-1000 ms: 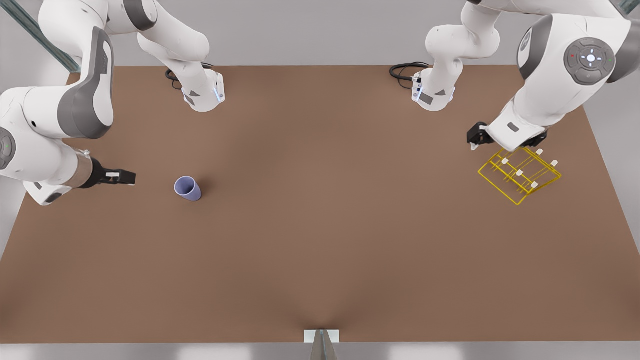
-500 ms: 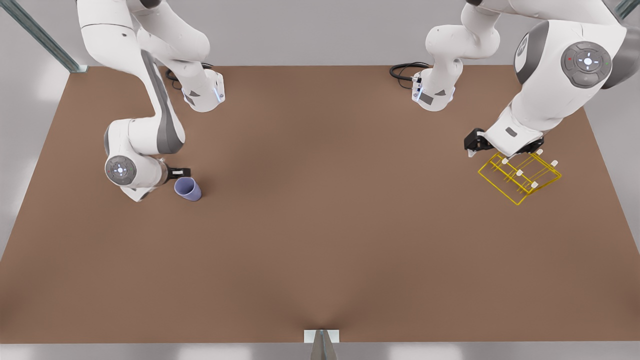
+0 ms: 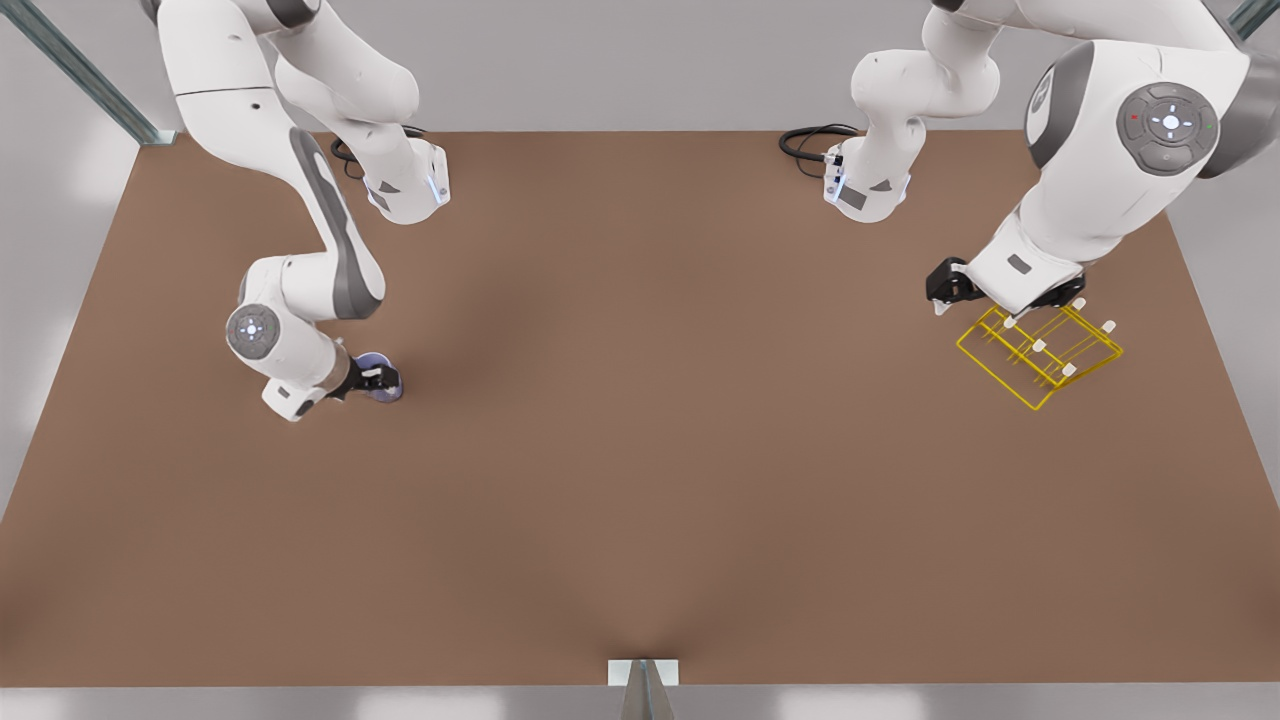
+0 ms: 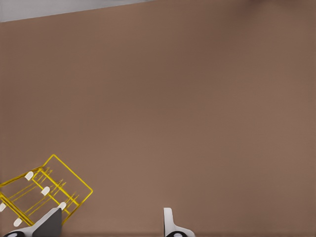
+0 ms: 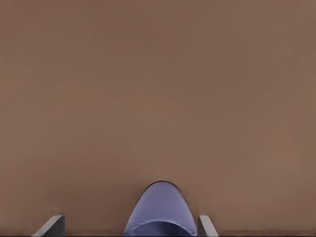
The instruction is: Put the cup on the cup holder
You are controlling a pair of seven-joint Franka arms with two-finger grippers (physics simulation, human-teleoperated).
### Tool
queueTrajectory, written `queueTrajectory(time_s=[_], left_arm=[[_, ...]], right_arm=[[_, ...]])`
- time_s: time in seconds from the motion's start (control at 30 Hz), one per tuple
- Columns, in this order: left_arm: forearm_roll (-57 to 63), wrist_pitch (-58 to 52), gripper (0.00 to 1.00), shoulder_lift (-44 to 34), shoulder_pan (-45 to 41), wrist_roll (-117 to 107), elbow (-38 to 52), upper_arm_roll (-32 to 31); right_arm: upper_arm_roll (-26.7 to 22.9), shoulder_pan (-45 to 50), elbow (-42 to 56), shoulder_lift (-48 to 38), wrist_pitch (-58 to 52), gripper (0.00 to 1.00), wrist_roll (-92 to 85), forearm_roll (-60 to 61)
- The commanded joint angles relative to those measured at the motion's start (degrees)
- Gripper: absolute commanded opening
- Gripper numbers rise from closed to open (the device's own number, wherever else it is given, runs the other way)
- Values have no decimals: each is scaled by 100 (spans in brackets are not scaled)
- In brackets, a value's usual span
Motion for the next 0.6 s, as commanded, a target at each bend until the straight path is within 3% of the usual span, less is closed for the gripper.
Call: queueTrajectory(time_s=[0.0, 0.23, 0.57], left_arm=[[16, -7, 100, -6, -13, -21, 3, -4], [25, -15, 100, -6, -39, -21, 3, -4], [25, -15, 100, -6, -48, -21, 3, -4]], right_arm=[[14, -24, -240, -206, 218, 100, -557, 32], [58, -33, -1093, -743, 754, 100, -619, 182], [392, 90, -1058, -655, 869, 100, -434, 481]])
